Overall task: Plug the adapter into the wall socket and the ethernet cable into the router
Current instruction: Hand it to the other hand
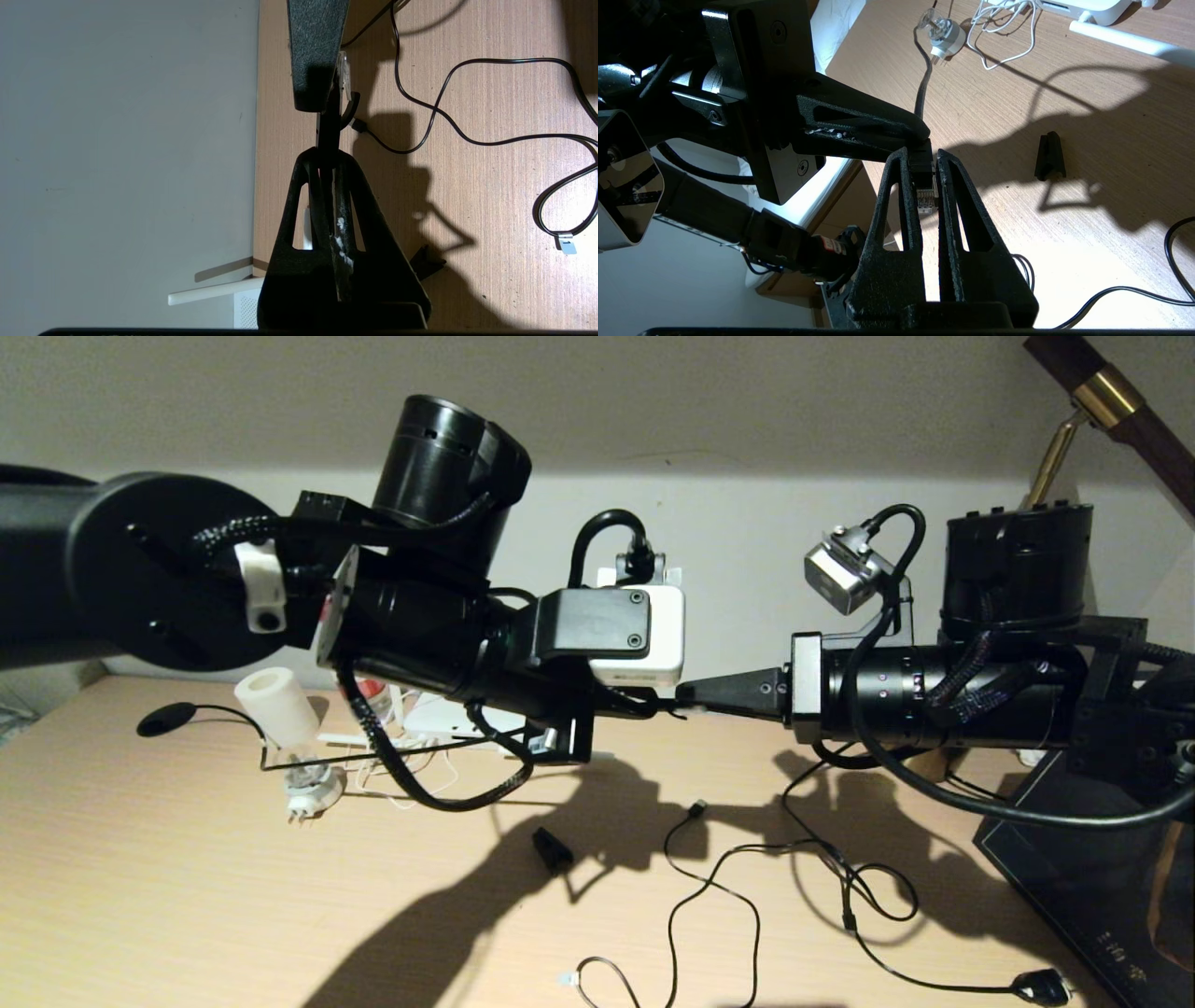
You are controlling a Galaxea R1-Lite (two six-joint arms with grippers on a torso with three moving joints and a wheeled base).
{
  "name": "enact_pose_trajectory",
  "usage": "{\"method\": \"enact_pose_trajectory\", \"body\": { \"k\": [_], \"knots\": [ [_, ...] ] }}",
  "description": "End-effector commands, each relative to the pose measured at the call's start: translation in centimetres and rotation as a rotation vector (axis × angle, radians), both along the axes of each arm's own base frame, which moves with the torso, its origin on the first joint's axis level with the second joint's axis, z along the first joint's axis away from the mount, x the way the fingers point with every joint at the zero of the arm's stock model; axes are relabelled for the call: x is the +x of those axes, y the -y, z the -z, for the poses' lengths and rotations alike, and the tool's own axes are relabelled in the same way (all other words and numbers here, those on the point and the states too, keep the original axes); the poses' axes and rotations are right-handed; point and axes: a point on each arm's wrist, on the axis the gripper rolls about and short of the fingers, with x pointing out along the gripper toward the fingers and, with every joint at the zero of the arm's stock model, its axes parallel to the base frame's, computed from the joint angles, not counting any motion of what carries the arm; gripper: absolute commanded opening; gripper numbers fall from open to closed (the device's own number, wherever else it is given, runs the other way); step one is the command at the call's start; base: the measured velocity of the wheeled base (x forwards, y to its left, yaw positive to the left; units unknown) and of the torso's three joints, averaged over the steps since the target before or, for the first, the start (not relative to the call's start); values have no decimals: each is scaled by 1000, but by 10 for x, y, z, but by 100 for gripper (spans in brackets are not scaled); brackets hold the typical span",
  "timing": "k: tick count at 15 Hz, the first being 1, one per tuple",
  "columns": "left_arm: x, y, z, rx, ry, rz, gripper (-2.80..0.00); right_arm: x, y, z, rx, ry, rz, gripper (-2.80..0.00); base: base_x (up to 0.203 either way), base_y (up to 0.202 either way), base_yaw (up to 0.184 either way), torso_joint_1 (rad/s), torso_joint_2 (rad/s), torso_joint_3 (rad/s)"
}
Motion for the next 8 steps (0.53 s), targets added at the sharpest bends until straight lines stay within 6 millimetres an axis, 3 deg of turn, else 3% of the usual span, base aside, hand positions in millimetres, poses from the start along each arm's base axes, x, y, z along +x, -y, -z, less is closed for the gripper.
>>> {"method": "enact_pose_trajectory", "body": {
  "k": [1,6,7,8],
  "knots": [
    [0,0,1,5,-1,6,-280,0,0,-1,4,0,-4,-280,0,0,0,0,0,0],
    [-1,0,1,5,-1,9,-280,-1,0,-1,4,2,2,-280,0,0,0,0,0,0],
    [-1,0,1,5,-1,9,-280,-1,0,-1,5,1,2,0,0,0,0,0,0,0],
    [-1,0,1,5,-1,9,-280,-1,0,-1,5,1,0,0,0,0,0,0,0,0]
  ]
}}
